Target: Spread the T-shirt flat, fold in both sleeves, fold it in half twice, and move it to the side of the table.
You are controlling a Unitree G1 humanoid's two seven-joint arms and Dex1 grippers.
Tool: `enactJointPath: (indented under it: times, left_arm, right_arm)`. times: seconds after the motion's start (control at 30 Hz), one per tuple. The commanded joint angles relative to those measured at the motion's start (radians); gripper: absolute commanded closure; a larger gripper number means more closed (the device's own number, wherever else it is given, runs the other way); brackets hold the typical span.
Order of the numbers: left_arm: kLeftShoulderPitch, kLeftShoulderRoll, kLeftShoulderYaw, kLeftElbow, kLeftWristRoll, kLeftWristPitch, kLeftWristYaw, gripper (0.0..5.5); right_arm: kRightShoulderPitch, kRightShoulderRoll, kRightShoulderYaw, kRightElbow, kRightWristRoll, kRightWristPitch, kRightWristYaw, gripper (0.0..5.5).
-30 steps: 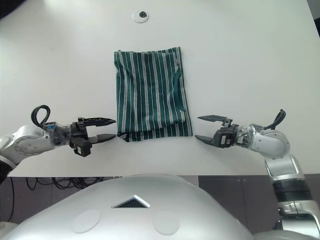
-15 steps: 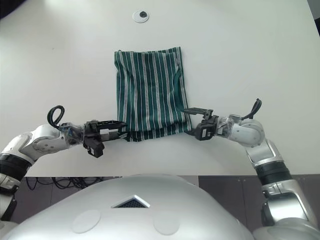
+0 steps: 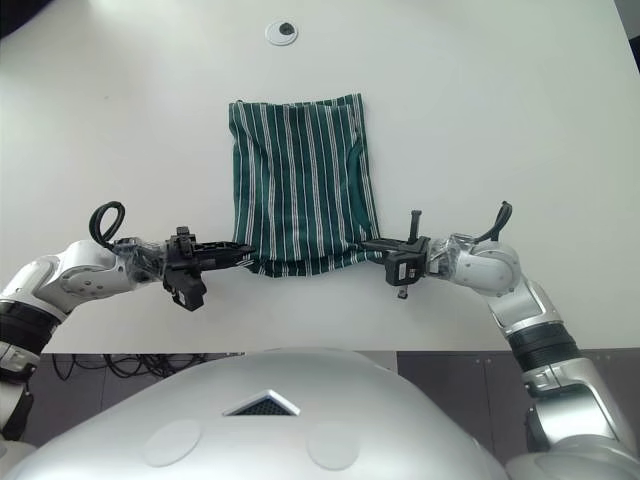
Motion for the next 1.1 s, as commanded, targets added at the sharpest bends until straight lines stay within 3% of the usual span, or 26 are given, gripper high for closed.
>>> enactJointPath:
  times: [0.03,0.13,0.17,0.23,0.33,0.57,0.9,1.1]
  left_arm:
    - [0.043,0.012,-0.052,0.001,-0.093,0.07,-0.106,5.38]
    - [0.178,0.174,-0.151,-0.335,-0.839,0.5,-0.457,5.4]
    - [0.207,0.235,-0.157,-0.413,-0.994,0.618,-0.563,5.41]
    - [0.265,0.357,-0.136,-0.476,-1.2,0.758,-0.784,5.42]
    - [0.299,0.398,-0.066,-0.492,-1.354,0.873,-0.94,5.42]
    - [0.364,0.346,0.107,-0.529,-1.429,1.013,-0.997,5.43]
    - [0.172,-0.026,0.234,-0.298,-1.189,1.09,-0.78,5.43]
    - [0.08,-0.162,0.264,-0.154,-0.997,1.057,-0.696,5.43]
  right_arm:
    - [0.037,-0.035,0.014,-0.034,0.076,0.1,0.076,5.5]
    - [0.146,-0.139,0.004,-0.262,0.427,0.33,0.25,5.5]
    - [0.178,-0.176,-0.009,-0.324,0.52,0.395,0.296,5.5]
    - [0.259,-0.289,-0.043,-0.402,0.677,0.488,0.44,5.5]
    - [0.309,-0.345,-0.091,-0.424,0.788,0.564,0.548,5.5]
    - [0.322,-0.312,-0.178,-0.46,0.815,0.653,0.538,5.5]
    - [0.12,-0.078,-0.238,-0.332,0.679,0.691,0.285,5.5]
    - [0.015,0.009,-0.23,-0.239,0.521,0.662,0.176,5.5]
